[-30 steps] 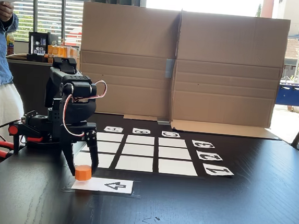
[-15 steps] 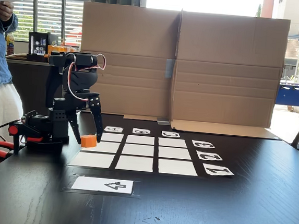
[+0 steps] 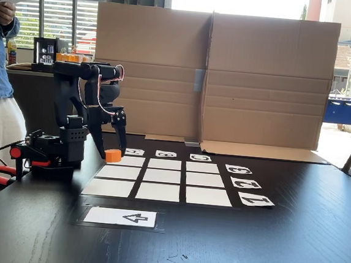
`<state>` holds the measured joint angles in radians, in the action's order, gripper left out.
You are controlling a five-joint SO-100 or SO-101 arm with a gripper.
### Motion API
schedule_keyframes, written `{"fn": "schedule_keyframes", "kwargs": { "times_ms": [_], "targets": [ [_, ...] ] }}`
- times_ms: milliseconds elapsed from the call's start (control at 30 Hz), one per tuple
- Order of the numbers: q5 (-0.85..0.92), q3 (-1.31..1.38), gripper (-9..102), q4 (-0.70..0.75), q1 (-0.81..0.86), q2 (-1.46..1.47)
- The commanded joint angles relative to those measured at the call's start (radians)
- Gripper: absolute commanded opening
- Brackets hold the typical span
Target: Pick up the round, orange token and place it in the grid on square A1.
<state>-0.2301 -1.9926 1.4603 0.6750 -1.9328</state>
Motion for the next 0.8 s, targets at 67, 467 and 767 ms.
{"fn": "schedule_keyframes", "kwargs": {
  "times_ms": [67,467,767],
  "targets": [
    [0.000,-0.149,13,-0.084,-0.048,-0.081],
    [0.003,-0.318,13,-0.302,-0.055,0.002],
    [0.000,-0.351,14,-0.399,-0.054,0.071]
  ]
}}
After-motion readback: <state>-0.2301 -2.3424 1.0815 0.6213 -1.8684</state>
